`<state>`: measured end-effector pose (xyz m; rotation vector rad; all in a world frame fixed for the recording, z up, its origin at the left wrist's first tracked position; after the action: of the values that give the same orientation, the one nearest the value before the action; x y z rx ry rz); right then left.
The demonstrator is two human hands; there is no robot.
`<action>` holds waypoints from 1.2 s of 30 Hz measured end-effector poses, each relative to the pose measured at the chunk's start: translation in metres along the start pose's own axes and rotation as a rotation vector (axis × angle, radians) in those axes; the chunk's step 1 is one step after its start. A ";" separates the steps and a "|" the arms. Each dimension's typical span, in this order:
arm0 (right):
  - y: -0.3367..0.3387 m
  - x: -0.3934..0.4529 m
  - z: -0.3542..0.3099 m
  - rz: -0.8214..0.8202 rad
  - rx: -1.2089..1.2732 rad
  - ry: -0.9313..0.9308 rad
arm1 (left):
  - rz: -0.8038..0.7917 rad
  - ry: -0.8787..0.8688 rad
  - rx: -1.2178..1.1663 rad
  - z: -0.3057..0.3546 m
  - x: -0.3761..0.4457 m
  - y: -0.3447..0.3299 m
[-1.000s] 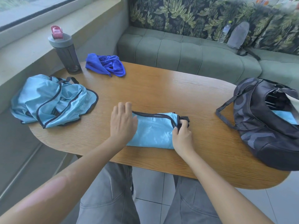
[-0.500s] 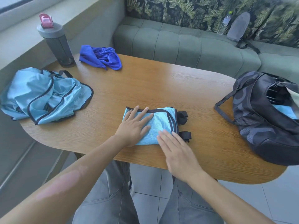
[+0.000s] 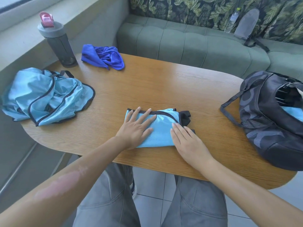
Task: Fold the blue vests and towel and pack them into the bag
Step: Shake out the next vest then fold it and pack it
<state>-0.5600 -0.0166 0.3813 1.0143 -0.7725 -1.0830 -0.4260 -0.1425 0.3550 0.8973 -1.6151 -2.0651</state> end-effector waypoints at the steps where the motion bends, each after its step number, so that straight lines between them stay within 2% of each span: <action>1: 0.001 -0.002 0.000 0.018 -0.018 0.007 | -0.001 0.000 0.001 0.000 0.000 0.000; 7: 0.011 -0.010 0.012 0.166 -0.054 0.143 | -0.003 0.000 -0.010 -0.001 0.001 -0.001; 12: 0.023 -0.018 0.035 0.305 0.049 0.220 | 0.001 0.009 0.004 -0.001 0.001 -0.001; 15: 0.015 -0.017 0.039 0.292 0.105 0.229 | 0.018 0.015 0.011 -0.001 0.001 0.000; 20: 0.015 -0.027 0.043 0.210 0.216 0.121 | 0.021 0.031 0.042 -0.001 0.000 0.001; 25: 0.029 -0.026 0.002 0.317 0.080 0.248 | 0.030 0.036 0.061 0.000 0.000 0.000; 30: 0.024 -0.025 0.007 0.404 0.049 0.211 | 0.018 0.039 0.053 -0.001 0.000 0.000; 36: 0.017 -0.035 0.016 0.412 0.047 0.214 | 0.023 0.030 0.040 -0.002 -0.001 0.001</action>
<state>-0.5794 0.0148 0.4026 0.9402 -0.7908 -0.5954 -0.4243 -0.1439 0.3557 0.9146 -1.6491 -2.0013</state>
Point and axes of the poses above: each hand's wrist, its own x-axis towards the middle knuckle, its own y-axis out of the back of the hand, z = x × y, the point moved 9 cm from there along x, towards the middle knuckle, and after that the axes turned 11 degrees about -z, right-handed, at the moved point
